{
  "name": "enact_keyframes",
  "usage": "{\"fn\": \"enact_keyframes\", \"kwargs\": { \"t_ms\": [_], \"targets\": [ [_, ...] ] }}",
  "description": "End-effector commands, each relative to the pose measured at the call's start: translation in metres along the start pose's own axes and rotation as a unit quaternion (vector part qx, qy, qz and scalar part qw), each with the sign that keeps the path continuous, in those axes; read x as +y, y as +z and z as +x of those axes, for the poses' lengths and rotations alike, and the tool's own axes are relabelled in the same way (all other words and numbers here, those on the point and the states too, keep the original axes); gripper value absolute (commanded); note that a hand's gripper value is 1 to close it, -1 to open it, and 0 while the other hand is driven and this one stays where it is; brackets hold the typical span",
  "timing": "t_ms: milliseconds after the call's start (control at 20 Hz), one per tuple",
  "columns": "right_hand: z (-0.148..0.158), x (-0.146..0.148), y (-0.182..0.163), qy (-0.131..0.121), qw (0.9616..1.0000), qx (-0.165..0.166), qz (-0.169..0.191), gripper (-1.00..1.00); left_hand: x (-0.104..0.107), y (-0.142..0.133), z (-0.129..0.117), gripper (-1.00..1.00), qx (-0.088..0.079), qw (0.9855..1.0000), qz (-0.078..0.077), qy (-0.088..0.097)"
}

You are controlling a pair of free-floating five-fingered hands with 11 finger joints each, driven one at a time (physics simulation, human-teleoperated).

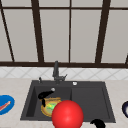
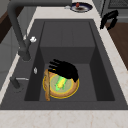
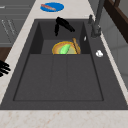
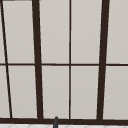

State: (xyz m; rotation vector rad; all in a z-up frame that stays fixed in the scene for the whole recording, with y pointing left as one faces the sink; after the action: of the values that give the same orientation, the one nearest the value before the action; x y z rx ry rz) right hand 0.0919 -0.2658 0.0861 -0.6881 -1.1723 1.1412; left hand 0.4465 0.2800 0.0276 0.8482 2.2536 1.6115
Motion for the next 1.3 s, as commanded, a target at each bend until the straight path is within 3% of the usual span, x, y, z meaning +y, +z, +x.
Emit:
{"fn": "enact_keyframes", "kwargs": {
  "t_ms": [0, 200, 300, 350, 400, 450, 600, 700, 800, 1000, 1250],
  "targets": [
    [0.0, 0.0, 0.0, 0.0, 1.0, 0.0, 0.0, 0.0, 0.002, 0.003, 0.003, -1.0, 0.05, 0.9987, -0.006, -0.01],
    [0.0, 0.0, 0.0, 0.0, 1.0, 0.0, 0.0, 0.0, 0.0, 0.0, 0.005, -1.0, 0.079, 0.9967, -0.009, -0.01],
    [0.0, 0.0, 0.0, 0.0, 1.0, 0.0, 0.0, 0.0, 0.0, 0.001, 0.004, -1.0, 0.059, 0.9982, -0.007, -0.002],
    [0.0, 0.0, 0.0, 0.0, 1.0, 0.0, 0.0, 0.0, -0.001, -0.002, 0.0, -1.0, 0.027, 0.9996, -0.01, 0.008],
    [0.0, 0.0, 0.0, 0.0, 1.0, 0.0, 0.0, 0.0, 0.001, 0.003, 0.004, -1.0, 0.045, 0.999, 0.002, -0.005],
    [0.0, 0.0, 0.0, 0.0, 1.0, 0.0, 0.0, 0.0, 0.0, 0.002, 0.003, -1.0, 0.041, 0.9991, -0.009, 0.004],
    [0.0, 0.0, 0.0, 0.0, 1.0, 0.0, 0.0, 0.0, -0.001, 0.005, 0.006, -1.0, 0.035, 0.9994, -0.004, 0.003],
    [0.0, 0.0, 0.0, 0.0, 1.0, 0.0, 0.0, 0.0, -0.006, -0.009, 0.013, -1.0, 0.04, 0.999, -0.021, 0.009],
    [0.0, 0.0, 0.0, 0.0, 1.0, 0.0, 0.0, 0.0, -0.009, -0.017, 0.015, -1.0, 0.062, 0.996, -0.057, 0.032],
    [0.0, 0.0, 0.0, 0.0, 1.0, 0.0, 0.0, 0.0, -0.015, -0.027, 0.03, -1.0, 0.072, 0.9934, -0.077, 0.044],
    [0.0, 0.0, 0.0, 0.0, 1.0, 0.0, 0.0, 0.0, -0.025, -0.042, 0.048, -1.0, 0.085, 0.9887, -0.106, 0.062]
  ]
}}
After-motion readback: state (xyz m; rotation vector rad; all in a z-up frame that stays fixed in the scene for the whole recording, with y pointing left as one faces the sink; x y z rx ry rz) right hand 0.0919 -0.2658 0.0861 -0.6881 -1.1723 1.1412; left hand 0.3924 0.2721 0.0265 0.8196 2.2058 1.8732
